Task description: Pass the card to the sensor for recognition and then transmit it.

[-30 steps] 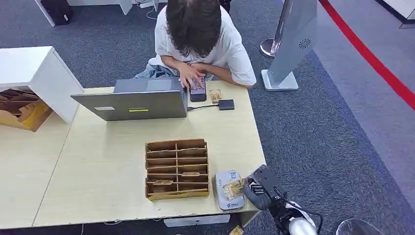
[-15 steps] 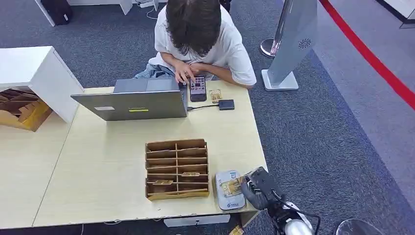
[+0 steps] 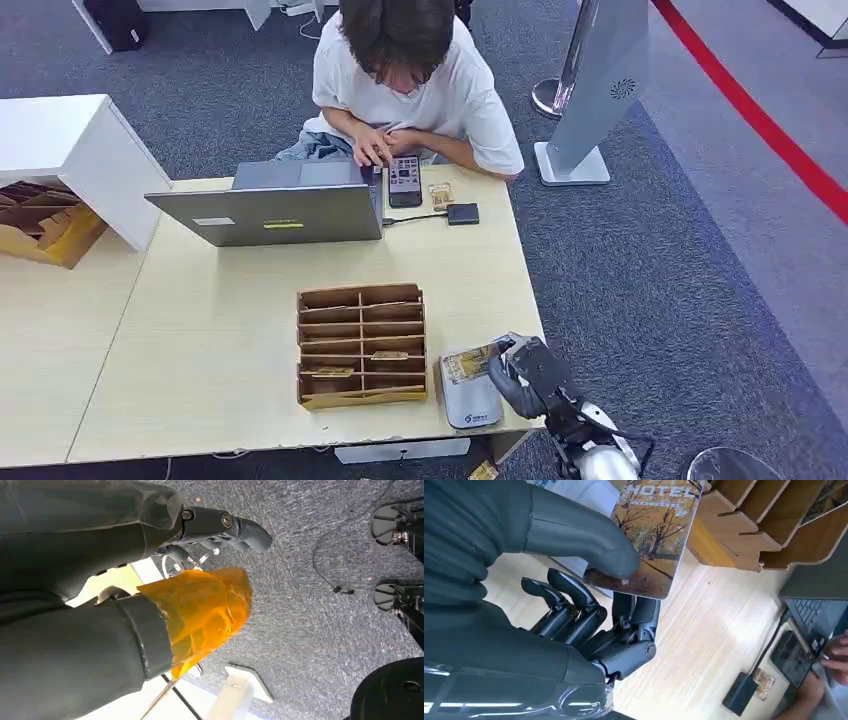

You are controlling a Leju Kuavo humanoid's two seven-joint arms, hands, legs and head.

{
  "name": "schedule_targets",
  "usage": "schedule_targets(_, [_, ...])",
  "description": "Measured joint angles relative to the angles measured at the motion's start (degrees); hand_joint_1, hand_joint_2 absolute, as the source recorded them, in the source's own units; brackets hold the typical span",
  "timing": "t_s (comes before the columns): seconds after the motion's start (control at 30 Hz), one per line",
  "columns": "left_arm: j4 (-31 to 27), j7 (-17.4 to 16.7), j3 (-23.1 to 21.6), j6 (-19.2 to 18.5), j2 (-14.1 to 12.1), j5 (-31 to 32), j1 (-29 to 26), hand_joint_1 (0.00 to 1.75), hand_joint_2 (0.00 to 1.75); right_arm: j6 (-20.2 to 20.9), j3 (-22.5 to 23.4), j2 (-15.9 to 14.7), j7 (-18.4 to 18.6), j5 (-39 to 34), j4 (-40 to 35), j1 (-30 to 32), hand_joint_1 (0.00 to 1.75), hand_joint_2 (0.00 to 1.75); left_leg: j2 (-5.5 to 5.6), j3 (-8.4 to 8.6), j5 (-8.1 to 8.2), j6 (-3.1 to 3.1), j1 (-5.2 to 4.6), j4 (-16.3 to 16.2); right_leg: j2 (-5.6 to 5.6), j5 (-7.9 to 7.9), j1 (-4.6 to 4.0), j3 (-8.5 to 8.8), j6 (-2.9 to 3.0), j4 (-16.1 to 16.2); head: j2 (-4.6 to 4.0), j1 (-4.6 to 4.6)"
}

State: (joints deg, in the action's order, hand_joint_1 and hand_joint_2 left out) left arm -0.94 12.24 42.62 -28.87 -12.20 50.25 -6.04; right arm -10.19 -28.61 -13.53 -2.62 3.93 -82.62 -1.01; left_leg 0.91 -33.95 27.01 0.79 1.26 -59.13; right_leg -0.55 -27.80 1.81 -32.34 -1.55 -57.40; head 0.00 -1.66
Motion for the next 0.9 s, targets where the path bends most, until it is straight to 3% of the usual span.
schedule_targets(0.53, [0.0, 1.9, 1.5, 0.5, 1.1, -0.5, -1.2, 0.0, 0.0, -6.9, -0.4, 0.0, -7.5, 6.4, -11.9, 1.2, 1.75, 1.75, 0.0, -0.01, 0.01, 0.0, 0.0, 0.0, 0.0, -0.01, 0.0, -0.02, 0.01, 0.0, 0.0, 0.0])
schedule_targets(0.9, [0.0, 2.9, 1.6, 0.6, 1.6, -0.7, -1.8, 0.0, 0.0, -12.4, -2.2, 0.3, -10.5, 13.4, -17.8, 1.0, 1.75, 1.75, 0.0, -0.02, 0.0, 0.0, 0.0, 0.0, 0.0, -0.01, 0.0, -0.01, 0.01, 0.0, 0.0, 0.0])
